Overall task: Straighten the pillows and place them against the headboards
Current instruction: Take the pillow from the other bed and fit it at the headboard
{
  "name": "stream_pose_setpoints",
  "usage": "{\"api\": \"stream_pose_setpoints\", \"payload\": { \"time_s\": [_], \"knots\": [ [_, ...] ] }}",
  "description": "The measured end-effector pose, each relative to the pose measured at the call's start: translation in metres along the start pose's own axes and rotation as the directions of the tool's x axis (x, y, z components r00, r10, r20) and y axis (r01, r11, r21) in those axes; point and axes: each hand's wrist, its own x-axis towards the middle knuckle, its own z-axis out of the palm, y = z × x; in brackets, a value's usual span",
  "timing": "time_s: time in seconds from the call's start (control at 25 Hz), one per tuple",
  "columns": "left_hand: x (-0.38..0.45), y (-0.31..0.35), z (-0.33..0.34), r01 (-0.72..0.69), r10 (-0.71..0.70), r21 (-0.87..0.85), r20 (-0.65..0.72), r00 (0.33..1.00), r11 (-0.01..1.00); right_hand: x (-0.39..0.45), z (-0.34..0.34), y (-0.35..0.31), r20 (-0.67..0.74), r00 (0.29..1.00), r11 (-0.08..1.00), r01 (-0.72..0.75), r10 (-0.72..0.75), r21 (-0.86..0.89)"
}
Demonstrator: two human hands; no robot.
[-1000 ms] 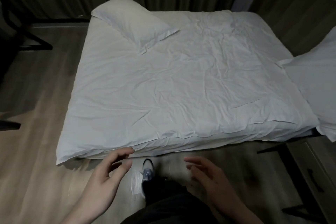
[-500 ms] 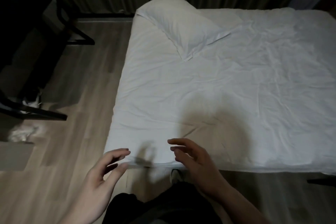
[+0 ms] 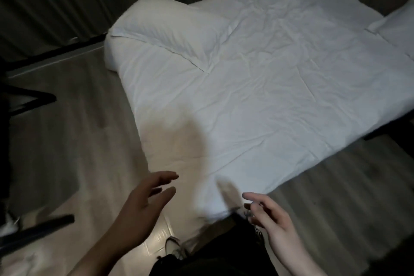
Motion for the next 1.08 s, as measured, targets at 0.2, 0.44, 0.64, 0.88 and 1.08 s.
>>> {"api": "stream_pose_setpoints", "payload": {
  "time_s": [0.2,0.44,0.64,0.88,1.08],
  "knots": [
    [0.005,-0.013,-0.066,-0.061,0.060,0.020,0.041,0.997,0.998,-0.041,0.070,-0.001,-0.119,0.992,0.990,-0.034,0.051,0.137],
    [-0.002,-0.049,-0.093,-0.039,0.039,0.006,0.001,0.999,0.999,0.008,0.119,-0.036,-0.004,1.000,1.000,0.012,-0.012,0.002],
    [0.018,-0.067,-0.166,0.009,-0.009,0.009,-0.050,0.999,1.000,0.049,0.179,-0.080,0.043,0.996,0.997,0.075,-0.076,0.028],
    [0.120,-0.091,-0.303,-0.016,0.016,-0.005,0.035,0.999,1.000,0.121,0.309,-0.115,-0.036,0.999,0.999,0.029,-0.027,0.039],
    [0.182,-0.095,-0.435,0.023,-0.025,0.021,0.093,0.995,1.000,0.144,0.425,-0.146,-0.085,0.996,0.998,-0.020,0.025,0.063]
  ]
}}
